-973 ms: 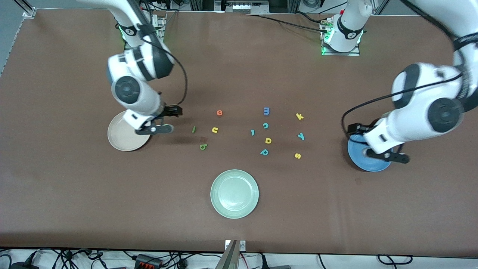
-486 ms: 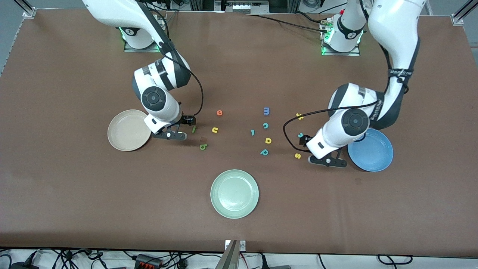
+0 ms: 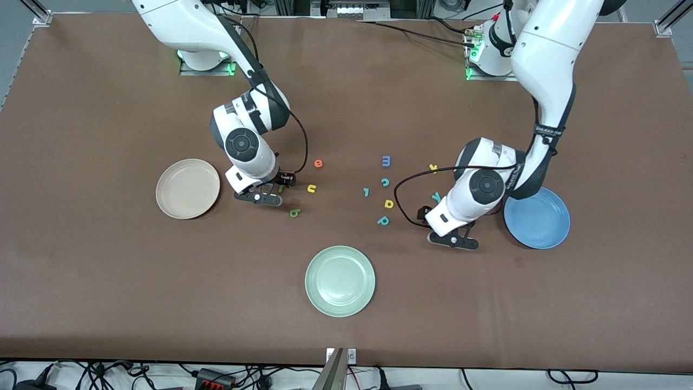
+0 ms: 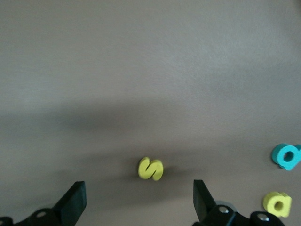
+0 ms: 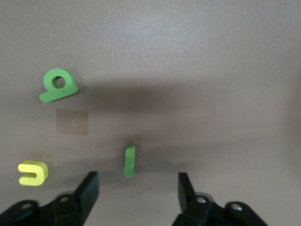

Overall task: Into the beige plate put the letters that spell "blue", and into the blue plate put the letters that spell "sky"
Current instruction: 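Grasp the yellow s with the left gripper while the right grasps green l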

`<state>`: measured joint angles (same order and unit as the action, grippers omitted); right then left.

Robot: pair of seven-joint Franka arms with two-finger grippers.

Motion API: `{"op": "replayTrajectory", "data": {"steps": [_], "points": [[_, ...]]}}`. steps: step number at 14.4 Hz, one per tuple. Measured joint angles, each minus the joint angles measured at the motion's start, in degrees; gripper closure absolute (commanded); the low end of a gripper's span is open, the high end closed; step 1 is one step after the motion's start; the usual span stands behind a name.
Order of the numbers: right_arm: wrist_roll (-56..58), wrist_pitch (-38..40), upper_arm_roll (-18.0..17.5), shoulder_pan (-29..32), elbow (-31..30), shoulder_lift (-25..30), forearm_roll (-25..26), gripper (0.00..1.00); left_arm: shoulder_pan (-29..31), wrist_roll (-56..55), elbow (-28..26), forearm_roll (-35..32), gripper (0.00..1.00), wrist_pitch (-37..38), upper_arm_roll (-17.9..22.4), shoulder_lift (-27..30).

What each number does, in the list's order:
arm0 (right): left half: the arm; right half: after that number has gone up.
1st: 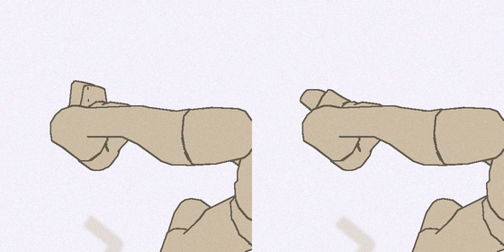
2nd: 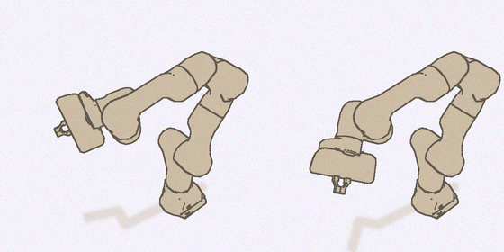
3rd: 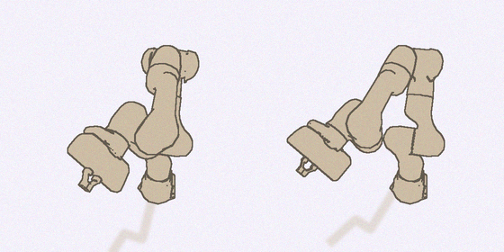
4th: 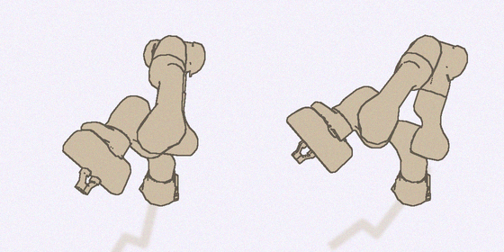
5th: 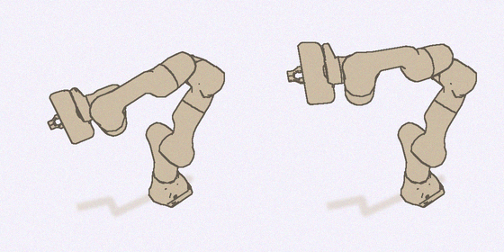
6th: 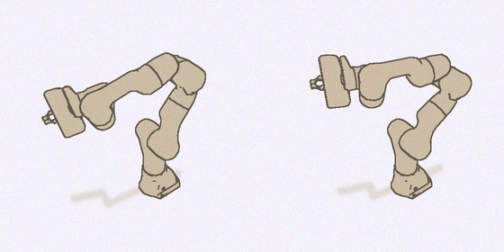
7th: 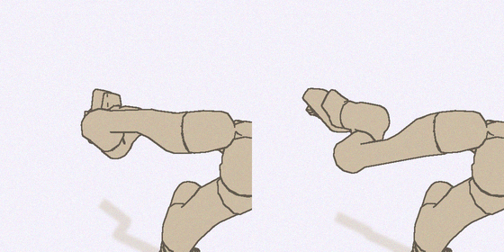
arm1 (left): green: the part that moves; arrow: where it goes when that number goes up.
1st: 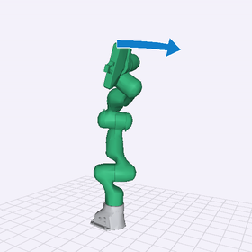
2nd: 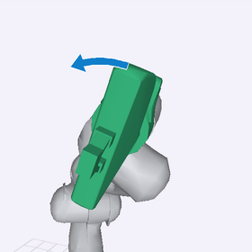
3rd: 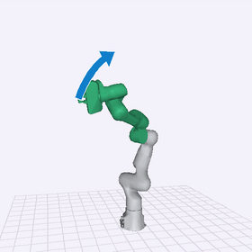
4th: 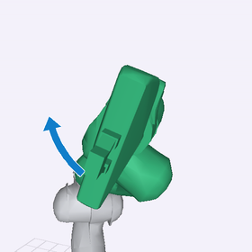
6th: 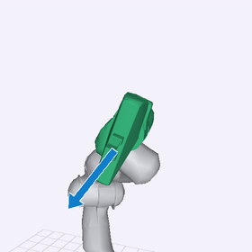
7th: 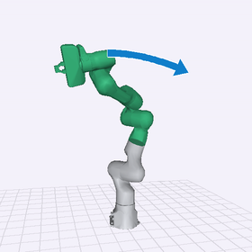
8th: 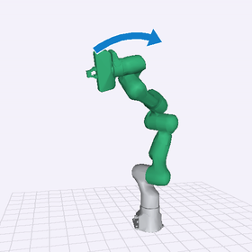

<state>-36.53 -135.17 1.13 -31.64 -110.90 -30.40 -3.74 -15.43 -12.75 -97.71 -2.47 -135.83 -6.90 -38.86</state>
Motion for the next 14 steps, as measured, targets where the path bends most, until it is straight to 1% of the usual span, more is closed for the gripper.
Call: {"op": "replayTrajectory", "data": {"steps": [1, 2, 4, 6, 7, 9, 10, 11, 12, 13, 14], "points": [[0.0, -0.2, 0.0, 0.0, 0.2, -0.3, 0.0, 0.34, -0.3, 0.0, 0.0, -1.2, 0.03, -0.5, 0.0, -0.7], [0.0, -0.4, 0.0, 0.0, 0.4, -0.7, 0.0, 0.34, -0.4, 0.0, 0.0, -2.0, 0.07, -0.7, 0.0, -1.2], [-0.1, -0.5, 0.0, 0.0, 1.0, -1.4, -0.1, 0.35, -0.5, 0.0, -0.2, -2.3, 0.2, -1.6, 0.0, -1.8], [-0.1, -0.5, 0.0, 0.0, 1.4, -1.9, -0.1, 0.37, -0.5, 0.1, -0.8, -2.3, 0.23, -2.2, 0.1, -1.9], [-0.1, -0.5, 0.0, 0.0, 1.5, -2.2, -0.1, 0.37, -0.5, 0.1, -1.1, -2.3, 0.3, -2.5, 0.1, -2.0], [-0.1, -0.8, 0.0, 0.0, 1.5, -2.5, -0.1, 0.4, -0.5, 0.1, -1.4, -2.4, 0.4, -3.4, 0.1, -2.4], [-0.1, -1.0, 0.0, 0.0, 1.6, -2.7, -0.1, 0.42, -0.5, 0.1, -1.4, -2.4, 0.55, -3.7, 0.1, -2.4], [-0.1, -1.2, 0.0, -0.2, 1.6, -3.0, -0.2, 0.46, -0.5, 0.2, -1.4, -2.4, 0.66, -3.8, 0.1, -2.2], [-0.1, -1.3, 0.0, -0.3, 1.6, -3.2, -0.3, 0.47, -0.6, 0.2, -1.4, -2.4, 0.76, -3.8, 0.1, -2.2], [-0.1, -1.4, 0.0, -0.5, 1.6, -3.3, -0.4, 0.48, -0.6, 0.2, -1.4, -2.5, 0.81, -3.8, 0.2, -2.2], [-0.1, -1.4, 0.0, -0.6, 1.6, -3.4, -0.4, 0.49, -0.6, 0.2, -1.3, -2.5, 0.81, -3.9, 0.2, -2.0]]}}
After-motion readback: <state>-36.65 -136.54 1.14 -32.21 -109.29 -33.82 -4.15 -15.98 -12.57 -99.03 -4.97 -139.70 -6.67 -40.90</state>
